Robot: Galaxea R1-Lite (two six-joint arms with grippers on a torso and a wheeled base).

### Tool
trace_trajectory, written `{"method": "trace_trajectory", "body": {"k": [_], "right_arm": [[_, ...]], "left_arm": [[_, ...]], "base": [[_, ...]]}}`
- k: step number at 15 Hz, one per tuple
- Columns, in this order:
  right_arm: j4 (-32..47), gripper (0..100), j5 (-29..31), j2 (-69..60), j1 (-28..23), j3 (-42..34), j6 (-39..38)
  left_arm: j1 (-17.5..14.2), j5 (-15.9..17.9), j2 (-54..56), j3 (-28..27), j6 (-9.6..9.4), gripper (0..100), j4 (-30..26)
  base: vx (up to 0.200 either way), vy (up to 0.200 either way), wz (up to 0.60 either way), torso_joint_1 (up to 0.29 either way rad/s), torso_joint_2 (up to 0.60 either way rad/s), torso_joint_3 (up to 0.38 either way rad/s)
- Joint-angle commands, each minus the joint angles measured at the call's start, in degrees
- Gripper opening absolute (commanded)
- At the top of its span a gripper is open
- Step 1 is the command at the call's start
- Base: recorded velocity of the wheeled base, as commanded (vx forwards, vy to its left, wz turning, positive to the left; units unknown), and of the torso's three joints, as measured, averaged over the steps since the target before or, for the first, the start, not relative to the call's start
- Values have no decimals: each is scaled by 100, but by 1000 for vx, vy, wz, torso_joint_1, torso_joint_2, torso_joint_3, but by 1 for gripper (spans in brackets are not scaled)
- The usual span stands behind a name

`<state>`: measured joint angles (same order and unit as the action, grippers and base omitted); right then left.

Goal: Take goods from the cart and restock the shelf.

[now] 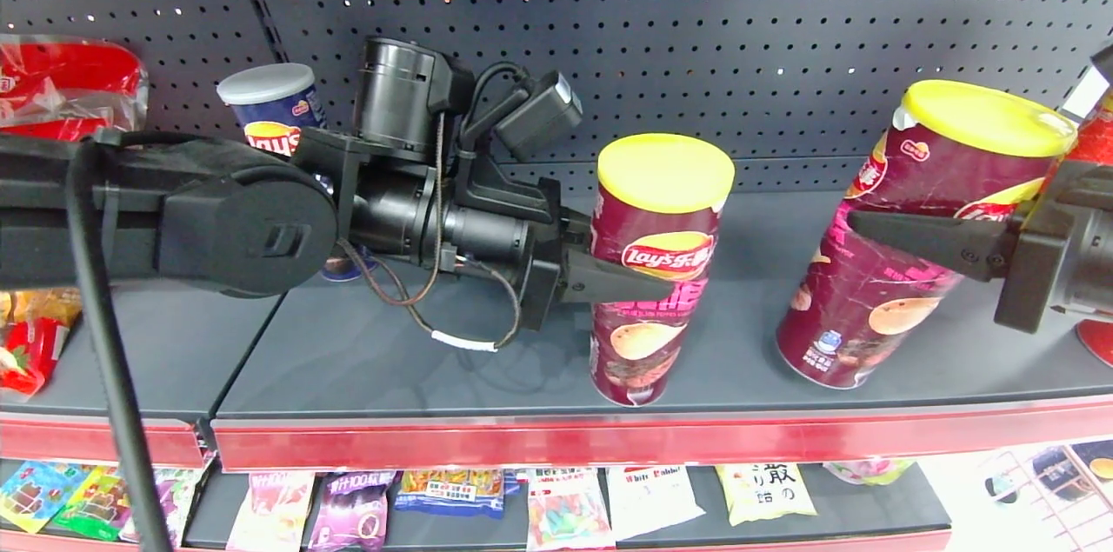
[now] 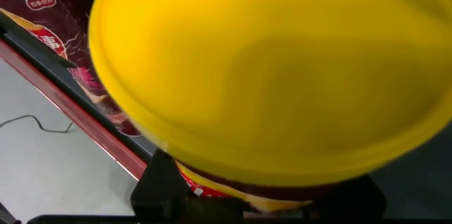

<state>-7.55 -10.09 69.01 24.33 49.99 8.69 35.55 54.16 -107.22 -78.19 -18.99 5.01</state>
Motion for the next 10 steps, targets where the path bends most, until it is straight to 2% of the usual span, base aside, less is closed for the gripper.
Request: {"method": "trace_trajectory", "body": {"k": [1,9,10], "right_arm": [[-1,0,-1,7,1,-7,1],[-1,0,-10,69,10,28,10],[-1,0,-10,104,19,46,10]], "left_arm": [[-13,-2,25,14,1,0,0],[-30,33,25,137,1,0,9],[-30,33,34,146,1,100,9]], "base": [[0,0,0,0,0,0],[0,0,0,0,0,0],[0,0,0,0,0,0]]}}
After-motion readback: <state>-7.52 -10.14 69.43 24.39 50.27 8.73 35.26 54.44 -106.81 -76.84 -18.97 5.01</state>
